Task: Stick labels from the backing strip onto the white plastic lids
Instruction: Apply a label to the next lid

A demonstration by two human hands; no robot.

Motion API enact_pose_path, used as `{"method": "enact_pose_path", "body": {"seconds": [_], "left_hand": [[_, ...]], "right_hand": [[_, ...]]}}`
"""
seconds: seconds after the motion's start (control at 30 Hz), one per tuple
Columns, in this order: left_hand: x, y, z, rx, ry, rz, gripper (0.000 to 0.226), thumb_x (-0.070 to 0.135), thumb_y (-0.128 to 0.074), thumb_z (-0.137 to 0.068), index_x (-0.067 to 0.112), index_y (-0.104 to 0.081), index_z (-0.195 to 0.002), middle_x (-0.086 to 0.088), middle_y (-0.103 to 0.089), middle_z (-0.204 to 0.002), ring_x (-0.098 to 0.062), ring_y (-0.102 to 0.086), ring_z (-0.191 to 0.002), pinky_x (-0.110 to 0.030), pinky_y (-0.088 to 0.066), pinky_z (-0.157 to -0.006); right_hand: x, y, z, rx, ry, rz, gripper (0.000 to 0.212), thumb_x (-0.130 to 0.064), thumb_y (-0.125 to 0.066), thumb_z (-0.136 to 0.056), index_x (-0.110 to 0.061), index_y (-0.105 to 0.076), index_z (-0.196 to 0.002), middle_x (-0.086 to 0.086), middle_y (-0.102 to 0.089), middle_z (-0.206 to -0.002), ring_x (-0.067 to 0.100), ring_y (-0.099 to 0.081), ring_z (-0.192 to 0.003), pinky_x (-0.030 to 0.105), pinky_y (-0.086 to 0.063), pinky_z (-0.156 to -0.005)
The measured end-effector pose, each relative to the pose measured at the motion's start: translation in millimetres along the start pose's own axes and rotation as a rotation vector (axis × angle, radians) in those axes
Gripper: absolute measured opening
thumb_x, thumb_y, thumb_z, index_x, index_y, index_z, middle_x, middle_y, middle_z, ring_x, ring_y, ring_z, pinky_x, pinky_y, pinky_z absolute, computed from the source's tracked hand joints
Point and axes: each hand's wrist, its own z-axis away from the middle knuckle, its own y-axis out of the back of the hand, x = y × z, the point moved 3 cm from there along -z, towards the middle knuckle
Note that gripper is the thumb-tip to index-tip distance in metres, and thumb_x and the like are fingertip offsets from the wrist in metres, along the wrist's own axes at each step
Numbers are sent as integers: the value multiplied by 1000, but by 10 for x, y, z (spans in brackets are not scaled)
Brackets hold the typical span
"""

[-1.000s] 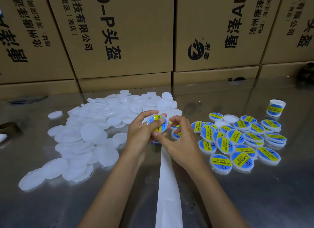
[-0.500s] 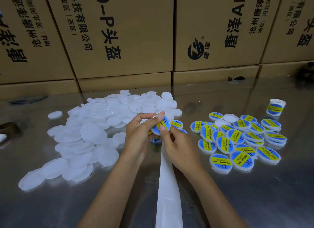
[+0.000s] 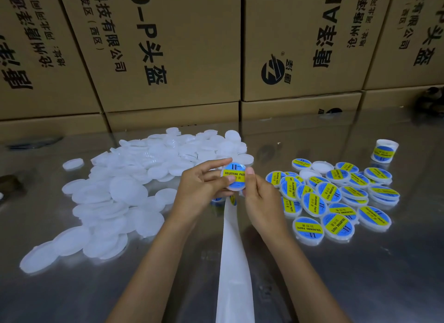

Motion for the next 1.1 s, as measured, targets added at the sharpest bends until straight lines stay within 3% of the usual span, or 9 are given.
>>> {"method": "enact_pose_path", "body": {"seconds": [0.07, 0.13, 0.33, 0.5, 0.57, 0.63, 0.73, 0.97, 1.1], "left_hand": [[-9, 14, -5, 36, 14, 59, 32, 0, -73, -87, 19, -73, -113, -11, -78, -96, -27, -77, -85, -28, -61, -68], [-25, 24, -12, 74, 21, 85, 31, -1, -71, -88, 21, -75, -109, -12, -78, -95, -27, -77, -85, -29, -61, -67], [-56, 29, -24, 135, 21, 75, 14, 15, -72, -91, 20, -79, -102, -10, -77, -87, -25, -75, -71, -34, -63, -68], [-42, -4, -18, -31, 29, 17, 34, 1, -72, -89, 19, -69, -118, -11, -77, -99, -26, -75, -89, -32, -62, -73], [-59, -53, -9, -111, 29, -57, 49, -4, -74, -84, 21, -63, -125, -9, -76, -104, -25, -73, -95, -38, -61, -83], [-62, -71, -3, -129, 13, -105, 56, -5, -76, -82, 23, -61, -127, -6, -76, -106, -23, -72, -97, -40, -59, -87], [-41, -43, 8, -88, 24, -38, 53, -6, -78, -79, 21, -66, -124, -8, -78, -102, -23, -75, -94, -34, -62, -81], [-25, 14, 21, 17, 77, 87, 35, 1, -76, -84, 21, -74, -113, -14, -78, -95, -29, -77, -83, -24, -60, -68], [-39, -21, 29, 44, 84, 100, 30, -2, -69, -88, 18, -76, -109, -16, -77, -93, -31, -77, -82, -28, -62, -68]], "right_hand": [[-32, -19, 16, -53, 25, 30, 63, -72, -38, -91, -15, -53, -69, -5, -58, -62, 9, -53, -60, 36, -45, -61], [-62, -33, 35, -89, 30, 45, 67, -78, -44, -85, -14, -52, -69, -7, -53, -58, 9, -50, -57, 32, -42, -58], [-90, -19, 77, -111, 78, 179, 55, -59, -40, -97, -11, -52, -72, -2, -52, -57, 12, -51, -58, 31, -31, -53], [-94, 1, 59, -53, 81, 199, 49, -45, -31, -105, -13, -55, -76, 3, -63, -72, 26, -57, -73, 37, -40, -62], [-82, 25, 39, -20, 61, 187, 48, -43, -30, -105, -17, -55, -74, 7, -66, -76, 28, -60, -76, 39, -45, -66], [-74, 35, 39, -10, 50, 159, 50, -43, -31, -105, -15, -57, -72, 8, -66, -74, 28, -60, -74, 41, -47, -66], [-51, 15, 38, -55, 12, 82, 51, -44, -33, -105, -13, -64, -77, 6, -67, -76, 27, -62, -78, 44, -50, -72], [-74, 29, 39, -48, -8, 47, 64, -79, -32, -86, -21, -55, -73, -10, -62, -69, 8, -56, -68, 36, -46, -65], [-85, 35, 36, -39, 13, 91, 62, -79, -43, -82, -18, -52, -73, -15, -59, -68, 7, -54, -64, 34, -45, -62]]}}
